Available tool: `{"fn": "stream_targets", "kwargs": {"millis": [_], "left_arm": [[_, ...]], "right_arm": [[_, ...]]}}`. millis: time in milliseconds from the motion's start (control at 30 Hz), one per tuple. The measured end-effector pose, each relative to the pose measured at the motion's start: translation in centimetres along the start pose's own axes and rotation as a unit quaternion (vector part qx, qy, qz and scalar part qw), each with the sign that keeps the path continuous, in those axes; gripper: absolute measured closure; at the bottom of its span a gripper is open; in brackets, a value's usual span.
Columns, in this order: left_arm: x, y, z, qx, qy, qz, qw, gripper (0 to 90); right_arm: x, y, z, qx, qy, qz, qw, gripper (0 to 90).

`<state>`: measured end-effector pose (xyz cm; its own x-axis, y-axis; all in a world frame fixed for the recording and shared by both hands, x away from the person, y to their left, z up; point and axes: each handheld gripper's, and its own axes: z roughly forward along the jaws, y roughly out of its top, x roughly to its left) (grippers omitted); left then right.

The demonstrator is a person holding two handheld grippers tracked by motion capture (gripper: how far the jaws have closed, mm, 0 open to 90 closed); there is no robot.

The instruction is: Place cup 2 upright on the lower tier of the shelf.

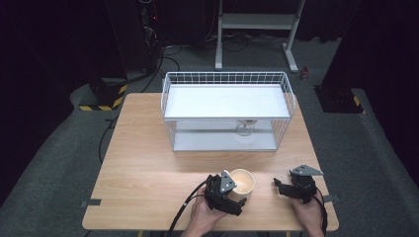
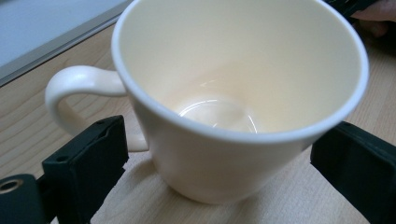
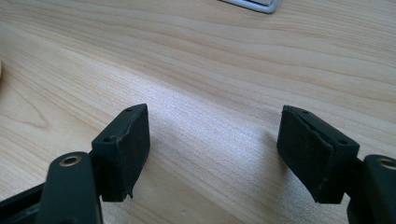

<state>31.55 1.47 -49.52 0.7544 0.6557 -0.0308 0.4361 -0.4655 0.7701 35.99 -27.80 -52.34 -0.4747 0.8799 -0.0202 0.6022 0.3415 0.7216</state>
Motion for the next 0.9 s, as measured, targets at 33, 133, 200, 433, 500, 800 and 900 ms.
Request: {"fn": "stream_targets", "kwargs": {"millis": [33, 133, 200, 433, 500, 800, 900], "left_arm": [[-0.1, 0.1, 0.1, 0.0, 0.0, -0.002, 1.0, 4.6], [-0.2, 0.3, 0.1, -0.004, 0.002, -0.004, 1.0, 5.0], [-0.1, 0.3, 0.3, -0.004, 0.005, -0.006, 1.0, 5.3], [-0.5, 0.6, 0.8, -0.004, 0.007, -0.003, 1.0, 5.6], [-0.5, 0.7, 0.9, -0.005, 0.009, -0.001, 0.9999, 5.6], [-0.6, 0.8, 1.4, -0.008, 0.016, -0.003, 0.9998, 4.9], [-0.6, 0.9, 1.6, -0.01, 0.014, -0.009, 0.9998, 4.6]], "right_arm": [[0.0, 0.0, 0.0, 0.0, 0.0, 0.0, 1.0, 25.6], [0.0, 0.0, 0.0, 0.001, 0.0, 0.002, 1.0, 25.6], [0.0, 0.0, 0.0, 0.001, 0.0, 0.002, 1.0, 25.6], [0.0, 0.0, 0.0, 0.0, 0.0, 0.0, 1.0, 25.6], [0.0, 0.0, 0.0, 0.0, 0.0, 0.0, 1.0, 25.6], [0.0, 0.0, 0.0, 0.0, 0.0, 0.001, 1.0, 25.6], [0.0, 0.0, 0.0, 0.0, 0.0, 0.0, 1.0, 25.6]]}}
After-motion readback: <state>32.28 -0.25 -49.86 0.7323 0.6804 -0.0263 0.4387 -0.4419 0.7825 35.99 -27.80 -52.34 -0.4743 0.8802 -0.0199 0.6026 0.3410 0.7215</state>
